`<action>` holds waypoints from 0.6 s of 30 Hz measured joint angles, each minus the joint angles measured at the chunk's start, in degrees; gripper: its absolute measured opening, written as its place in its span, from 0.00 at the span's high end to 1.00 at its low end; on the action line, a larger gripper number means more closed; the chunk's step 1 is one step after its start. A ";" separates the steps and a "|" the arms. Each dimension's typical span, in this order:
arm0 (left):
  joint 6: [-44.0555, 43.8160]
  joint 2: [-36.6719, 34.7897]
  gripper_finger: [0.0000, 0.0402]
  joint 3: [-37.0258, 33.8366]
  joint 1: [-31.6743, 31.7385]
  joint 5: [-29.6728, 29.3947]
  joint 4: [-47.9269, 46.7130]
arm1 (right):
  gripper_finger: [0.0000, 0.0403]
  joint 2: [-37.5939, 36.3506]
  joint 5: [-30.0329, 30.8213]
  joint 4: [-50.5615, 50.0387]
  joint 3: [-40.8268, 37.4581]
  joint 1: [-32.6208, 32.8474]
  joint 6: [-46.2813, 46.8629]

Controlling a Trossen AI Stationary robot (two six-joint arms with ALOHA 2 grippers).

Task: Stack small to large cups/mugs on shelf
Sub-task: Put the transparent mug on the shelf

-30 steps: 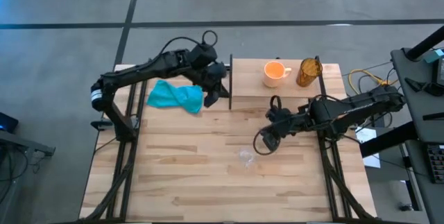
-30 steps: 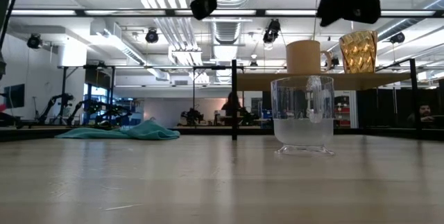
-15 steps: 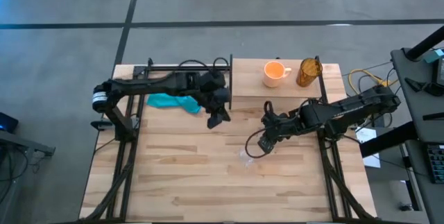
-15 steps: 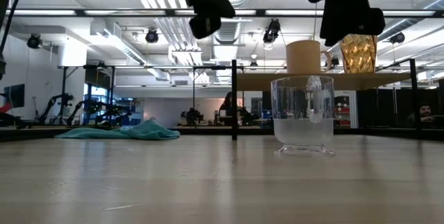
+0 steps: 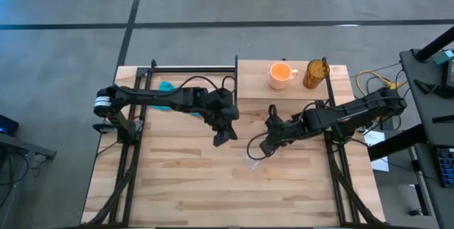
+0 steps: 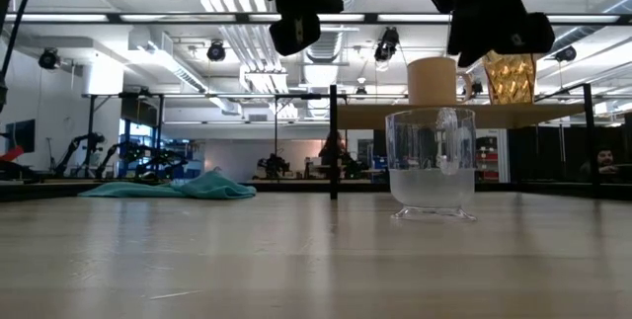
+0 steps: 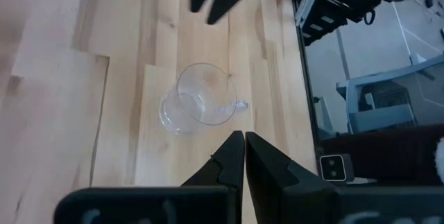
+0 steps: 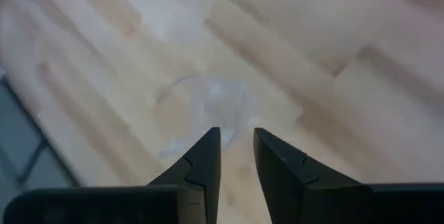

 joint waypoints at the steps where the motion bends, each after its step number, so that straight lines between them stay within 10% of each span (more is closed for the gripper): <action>1: -0.04 0.00 1.00 0.00 -0.13 -0.02 -0.01 | 0.80 -0.02 -1.75 0.27 0.00 0.00 0.51; 18: -0.11 -0.85 1.00 0.04 -0.60 -0.15 0.13 | 0.80 5.42 -7.04 2.58 -0.02 1.22 19.57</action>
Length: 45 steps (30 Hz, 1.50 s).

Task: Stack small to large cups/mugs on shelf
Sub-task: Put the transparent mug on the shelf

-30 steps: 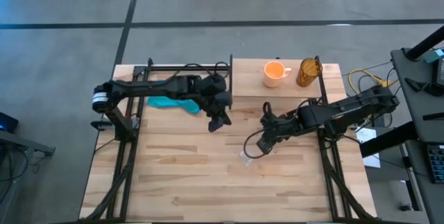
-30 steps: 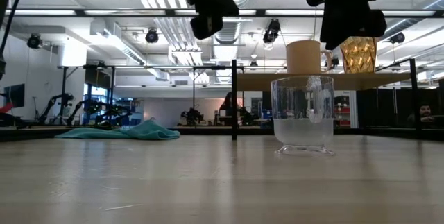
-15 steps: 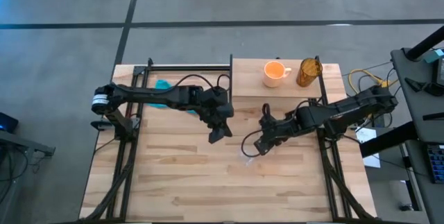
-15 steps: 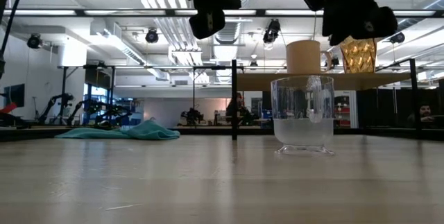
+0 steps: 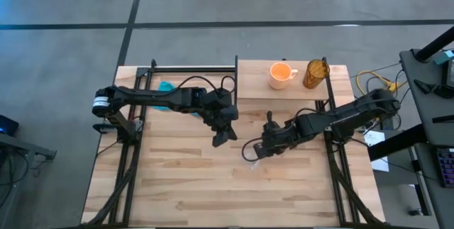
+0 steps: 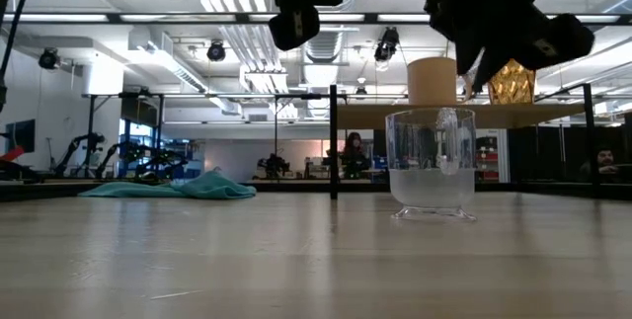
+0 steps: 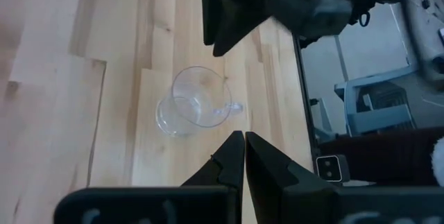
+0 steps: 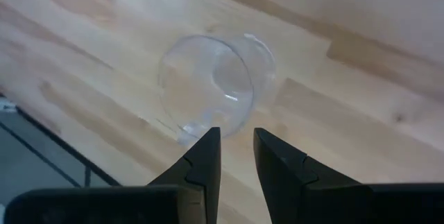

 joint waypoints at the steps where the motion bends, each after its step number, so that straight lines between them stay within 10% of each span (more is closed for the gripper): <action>1: 0.00 0.00 1.00 0.00 0.00 -0.02 -0.01 | 0.80 0.58 -0.55 -0.34 0.01 0.00 1.41; 45: 5.07 0.00 1.00 -0.04 -0.02 1.04 -0.51 | 0.82 9.14 2.52 6.21 -0.03 -1.01 8.78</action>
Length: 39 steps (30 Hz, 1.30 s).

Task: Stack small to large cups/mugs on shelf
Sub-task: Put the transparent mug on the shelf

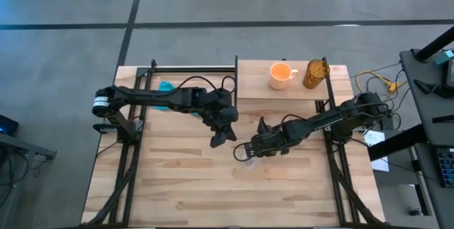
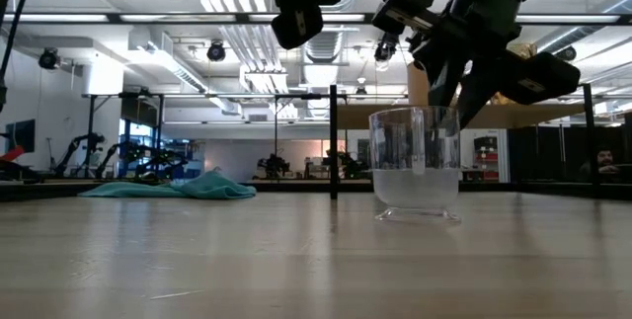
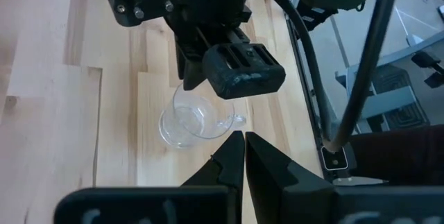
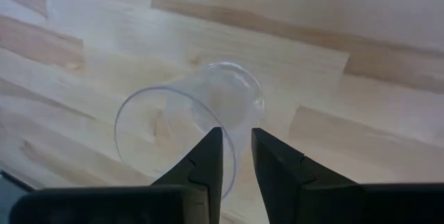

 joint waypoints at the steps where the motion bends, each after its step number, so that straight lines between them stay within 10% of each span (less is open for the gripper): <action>1: 0.00 0.00 1.00 0.00 0.00 -0.01 0.00 | 0.83 0.00 0.00 -0.22 0.00 -0.18 -0.79; 31: 15.26 -3.63 1.00 -0.07 2.54 -0.23 -0.55 | 0.98 -8.21 5.52 -2.25 0.02 -0.90 -39.74; 39: 37.78 -5.25 1.00 0.17 3.02 0.04 0.03 | 0.98 -16.65 5.45 -0.95 0.02 -1.46 -62.02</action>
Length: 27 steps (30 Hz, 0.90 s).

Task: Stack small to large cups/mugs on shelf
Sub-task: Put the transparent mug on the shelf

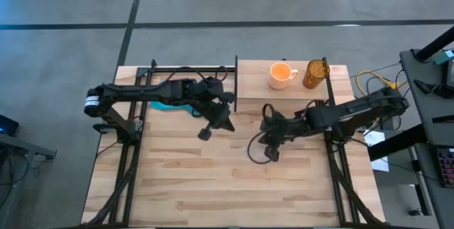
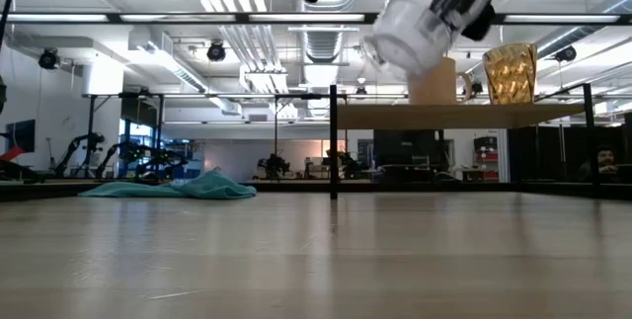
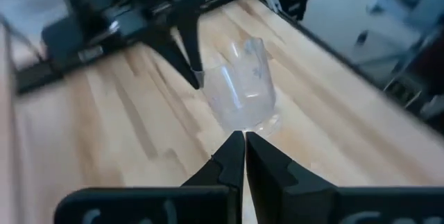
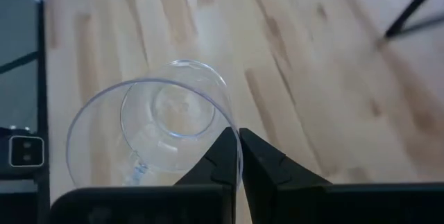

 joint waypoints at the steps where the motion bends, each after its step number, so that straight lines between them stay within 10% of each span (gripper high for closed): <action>1: 3.48 -0.06 1.00 0.24 0.00 0.00 0.02 | 0.98 -0.80 0.02 0.42 0.00 -0.25 -1.42; 27: 3.59 0.29 1.00 2.10 1.16 -16.47 2.79 | 0.98 -3.16 17.12 3.55 0.02 -9.03 5.72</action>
